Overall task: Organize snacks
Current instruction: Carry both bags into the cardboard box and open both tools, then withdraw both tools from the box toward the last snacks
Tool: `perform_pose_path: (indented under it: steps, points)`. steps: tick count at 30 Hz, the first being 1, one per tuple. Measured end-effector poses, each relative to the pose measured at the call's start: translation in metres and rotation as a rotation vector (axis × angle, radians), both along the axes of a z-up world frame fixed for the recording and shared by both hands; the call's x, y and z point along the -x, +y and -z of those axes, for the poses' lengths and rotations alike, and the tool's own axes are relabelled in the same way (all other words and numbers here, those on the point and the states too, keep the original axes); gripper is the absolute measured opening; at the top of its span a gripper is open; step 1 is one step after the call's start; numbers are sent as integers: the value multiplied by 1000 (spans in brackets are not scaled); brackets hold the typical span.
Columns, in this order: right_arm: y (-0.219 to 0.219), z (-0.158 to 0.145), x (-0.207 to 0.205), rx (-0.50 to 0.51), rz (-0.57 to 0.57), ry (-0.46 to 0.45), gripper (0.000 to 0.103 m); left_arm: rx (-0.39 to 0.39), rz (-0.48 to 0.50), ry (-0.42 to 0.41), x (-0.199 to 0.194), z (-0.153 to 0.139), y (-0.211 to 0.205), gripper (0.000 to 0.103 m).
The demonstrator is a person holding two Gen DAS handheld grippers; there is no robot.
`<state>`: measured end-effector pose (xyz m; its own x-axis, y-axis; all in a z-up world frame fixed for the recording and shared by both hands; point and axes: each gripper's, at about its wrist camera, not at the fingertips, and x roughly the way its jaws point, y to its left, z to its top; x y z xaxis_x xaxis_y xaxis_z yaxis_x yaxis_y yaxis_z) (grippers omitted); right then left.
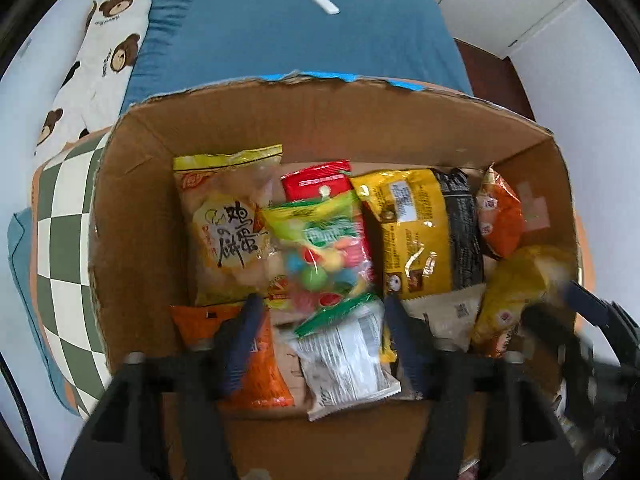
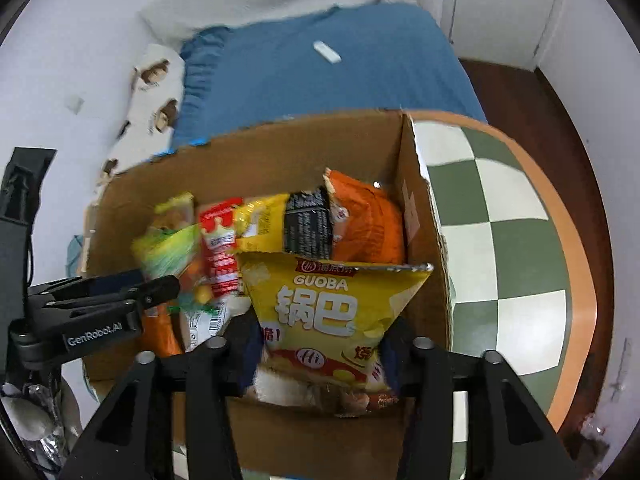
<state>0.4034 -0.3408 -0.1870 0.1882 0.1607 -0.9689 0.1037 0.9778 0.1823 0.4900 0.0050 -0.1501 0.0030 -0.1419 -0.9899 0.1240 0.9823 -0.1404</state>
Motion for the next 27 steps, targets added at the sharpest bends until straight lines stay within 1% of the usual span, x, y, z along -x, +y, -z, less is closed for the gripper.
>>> perform_pose_path:
  steps: [1,2,4,7,11,15,20,23,27]
  points:
    - [1,4,-2,-6,-5,13,94,4,-3,4,-2,3,1,91]
    - [5,9,-3,1,-16,23,96,7,-7,5,-4,5,2,92]
    - [9,15,-4,17,-38,35,96,3,-16,11,-4,10,5,93]
    - [10,19,-1,25,-39,41,96,0,-29,0,-2,11,11,93]
    - [9,20,4,54,-38,37,96,-8,-47,-24,5,8,19,93]
    - [12,18,9,72,-38,32,96,-26,-51,-55,16,-1,23,93]
    - [14,9,21,94,-43,12,96,-46,-48,-120,37,-19,26,93]
    - [15,-1,32,98,-44,-17,96,-49,-49,-164,50,-30,30,93]
    - [15,-16,51,122,-38,-72,96,-51,-63,-243,77,-48,37,93]
